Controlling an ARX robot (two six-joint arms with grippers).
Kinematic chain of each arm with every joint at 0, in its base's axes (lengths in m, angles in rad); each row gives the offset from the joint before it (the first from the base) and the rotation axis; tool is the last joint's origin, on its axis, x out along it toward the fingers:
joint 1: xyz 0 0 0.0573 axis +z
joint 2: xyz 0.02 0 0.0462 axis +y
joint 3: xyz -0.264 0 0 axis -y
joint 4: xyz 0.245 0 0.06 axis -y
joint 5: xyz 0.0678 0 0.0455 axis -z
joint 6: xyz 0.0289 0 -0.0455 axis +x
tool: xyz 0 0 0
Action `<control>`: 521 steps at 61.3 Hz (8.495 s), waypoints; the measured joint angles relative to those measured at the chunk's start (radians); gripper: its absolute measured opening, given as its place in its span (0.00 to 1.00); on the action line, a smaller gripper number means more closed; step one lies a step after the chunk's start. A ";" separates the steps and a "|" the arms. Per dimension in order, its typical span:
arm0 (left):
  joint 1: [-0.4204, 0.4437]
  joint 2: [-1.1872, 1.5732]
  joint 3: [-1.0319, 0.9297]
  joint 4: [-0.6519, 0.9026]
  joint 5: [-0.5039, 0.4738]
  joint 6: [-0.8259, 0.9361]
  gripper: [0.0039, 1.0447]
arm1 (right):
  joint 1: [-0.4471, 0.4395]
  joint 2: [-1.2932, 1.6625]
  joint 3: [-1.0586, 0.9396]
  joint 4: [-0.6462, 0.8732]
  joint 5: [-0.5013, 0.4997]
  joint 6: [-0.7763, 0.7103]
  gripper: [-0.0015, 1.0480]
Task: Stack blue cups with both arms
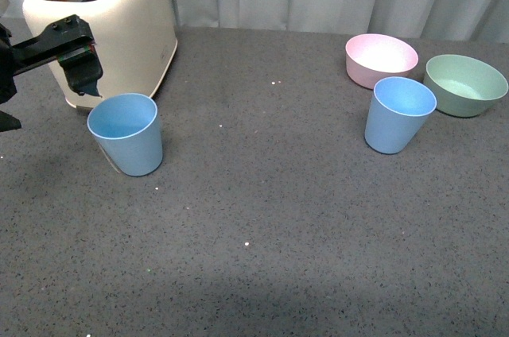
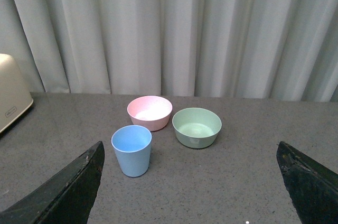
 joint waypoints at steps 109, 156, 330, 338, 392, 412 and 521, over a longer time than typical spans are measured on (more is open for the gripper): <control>-0.443 0.447 0.676 -0.401 -0.050 -0.144 0.45 | 0.000 0.000 0.000 0.000 0.000 0.000 0.91; -0.187 -0.294 -0.619 1.259 -0.195 0.454 0.03 | 0.000 0.000 0.000 0.000 0.000 0.000 0.91; 0.053 -1.835 -0.949 0.084 0.035 0.462 0.80 | -0.009 0.109 0.045 -0.087 0.027 -0.105 0.91; 0.054 -1.836 -0.949 0.084 0.035 0.464 0.93 | -0.016 0.481 0.107 0.126 -0.004 -0.125 0.91; 0.054 -1.836 -0.949 0.084 0.035 0.465 0.94 | 0.163 2.074 1.153 -0.052 0.137 0.314 0.79; 0.054 -1.836 -0.949 0.084 0.035 0.465 0.94 | 0.153 2.117 1.180 -0.076 0.140 0.351 0.31; 0.053 -1.836 -0.949 0.084 0.034 0.465 0.94 | 0.361 1.930 1.085 0.246 0.150 0.209 0.50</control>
